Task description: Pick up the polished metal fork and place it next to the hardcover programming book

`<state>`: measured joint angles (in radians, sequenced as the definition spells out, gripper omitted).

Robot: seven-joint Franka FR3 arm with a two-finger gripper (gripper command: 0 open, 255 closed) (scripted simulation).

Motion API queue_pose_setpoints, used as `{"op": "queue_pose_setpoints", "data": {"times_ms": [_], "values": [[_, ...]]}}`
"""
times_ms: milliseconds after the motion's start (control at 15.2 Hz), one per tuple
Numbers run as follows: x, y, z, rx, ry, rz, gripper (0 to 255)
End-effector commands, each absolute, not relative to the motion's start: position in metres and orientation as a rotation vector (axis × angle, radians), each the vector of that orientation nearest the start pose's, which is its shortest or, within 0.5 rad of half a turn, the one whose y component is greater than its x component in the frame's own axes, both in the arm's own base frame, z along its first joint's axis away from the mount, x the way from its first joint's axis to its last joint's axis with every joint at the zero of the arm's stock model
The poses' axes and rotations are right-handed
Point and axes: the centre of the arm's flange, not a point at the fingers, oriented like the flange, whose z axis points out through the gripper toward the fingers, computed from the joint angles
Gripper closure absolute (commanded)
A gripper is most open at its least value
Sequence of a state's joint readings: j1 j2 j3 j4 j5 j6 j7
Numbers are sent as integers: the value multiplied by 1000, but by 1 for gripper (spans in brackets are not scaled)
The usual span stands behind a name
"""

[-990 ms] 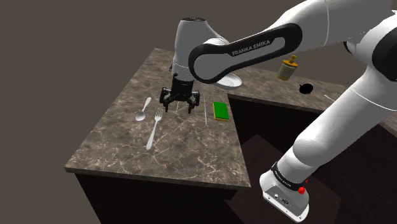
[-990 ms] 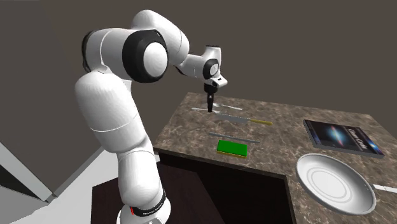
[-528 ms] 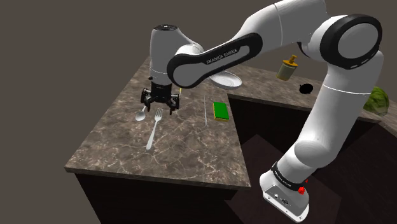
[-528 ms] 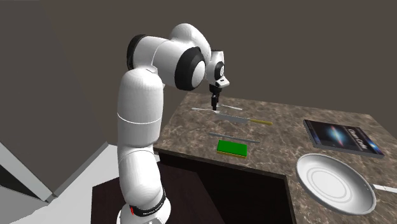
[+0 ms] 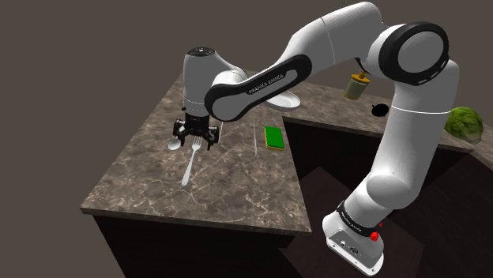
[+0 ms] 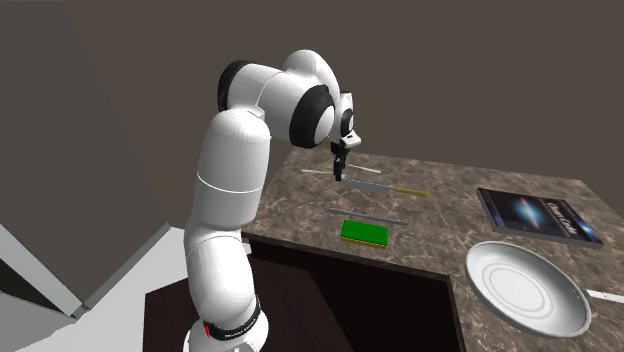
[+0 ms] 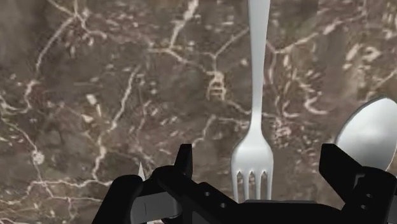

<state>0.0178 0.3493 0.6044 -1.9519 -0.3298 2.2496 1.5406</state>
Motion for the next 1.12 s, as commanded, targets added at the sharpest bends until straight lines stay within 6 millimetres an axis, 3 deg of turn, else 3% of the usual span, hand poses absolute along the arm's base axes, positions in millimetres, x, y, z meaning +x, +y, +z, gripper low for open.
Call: {"op": "queue_pose_setpoints", "data": {"times_ms": [0, 396, 462, 1056], "values": [[511, 334, 328, -2932, 1142, -107, 0], [511, 334, 328, -2932, 1142, -107, 0], [511, 334, 328, -2932, 1142, -107, 255], [511, 334, 328, -2932, 1142, -107, 255]]}}
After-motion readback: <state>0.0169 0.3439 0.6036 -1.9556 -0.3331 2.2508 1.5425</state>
